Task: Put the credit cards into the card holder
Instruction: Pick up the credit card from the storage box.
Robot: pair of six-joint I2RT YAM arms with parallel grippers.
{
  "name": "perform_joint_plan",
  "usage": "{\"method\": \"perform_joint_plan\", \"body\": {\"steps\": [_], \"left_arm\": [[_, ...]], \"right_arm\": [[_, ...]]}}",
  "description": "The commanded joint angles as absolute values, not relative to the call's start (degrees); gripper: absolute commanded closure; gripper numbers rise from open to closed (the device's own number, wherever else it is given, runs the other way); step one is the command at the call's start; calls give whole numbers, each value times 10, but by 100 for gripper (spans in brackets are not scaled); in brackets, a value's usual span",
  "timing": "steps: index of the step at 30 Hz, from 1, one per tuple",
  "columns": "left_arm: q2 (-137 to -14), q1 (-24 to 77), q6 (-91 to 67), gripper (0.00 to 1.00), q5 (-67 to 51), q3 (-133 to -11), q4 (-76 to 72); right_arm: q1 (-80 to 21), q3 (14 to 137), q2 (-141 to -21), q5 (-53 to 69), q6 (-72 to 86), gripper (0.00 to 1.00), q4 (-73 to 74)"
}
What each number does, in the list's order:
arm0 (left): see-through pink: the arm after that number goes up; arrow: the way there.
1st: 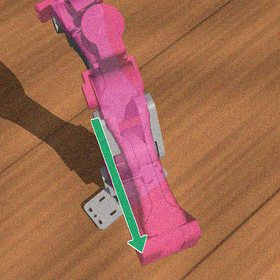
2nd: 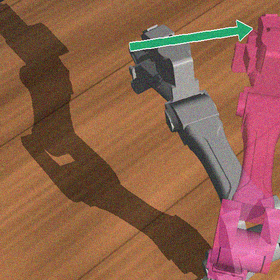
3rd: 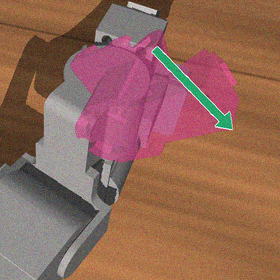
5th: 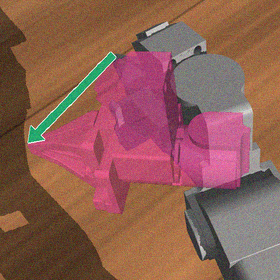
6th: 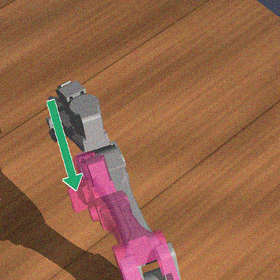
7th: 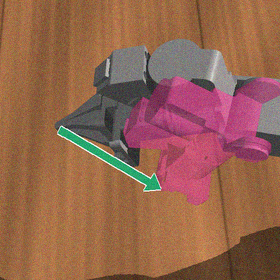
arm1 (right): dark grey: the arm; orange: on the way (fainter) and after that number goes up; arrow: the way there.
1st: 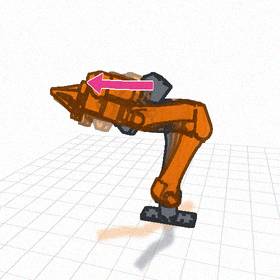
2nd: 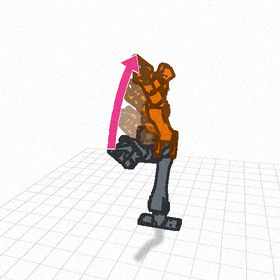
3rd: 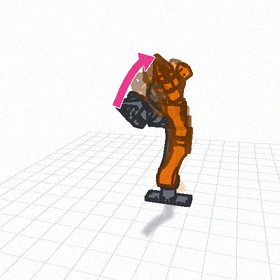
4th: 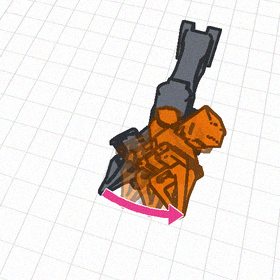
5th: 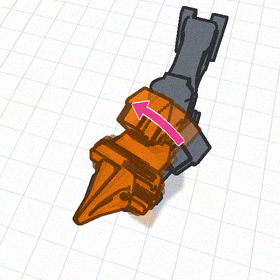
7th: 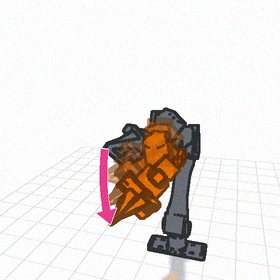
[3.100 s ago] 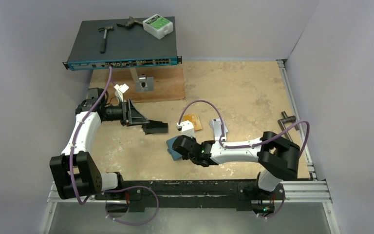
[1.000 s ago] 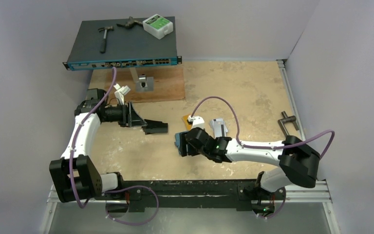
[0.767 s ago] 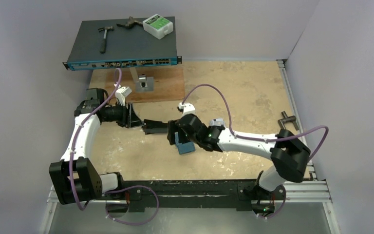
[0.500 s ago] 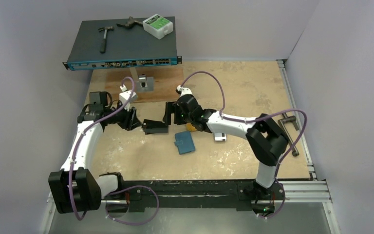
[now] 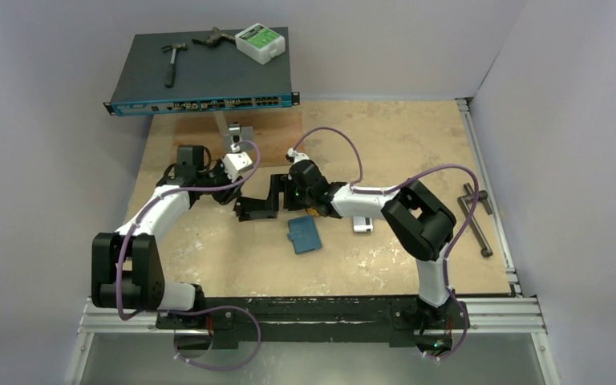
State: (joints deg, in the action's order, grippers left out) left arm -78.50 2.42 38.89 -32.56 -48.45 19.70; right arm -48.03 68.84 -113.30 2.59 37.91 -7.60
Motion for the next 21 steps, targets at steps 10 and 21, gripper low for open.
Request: {"method": "perform_joint_plan", "body": {"steps": [10, 21], "left_arm": [[-791, 85, 577, 59, -304, -418, 45], [-777, 94, 680, 59, -317, -365, 26]], "right_arm": [[-483, 654, -1168, 57, 445, 32, -145], [-483, 650, -1190, 83, 477, 48, -161]]}}
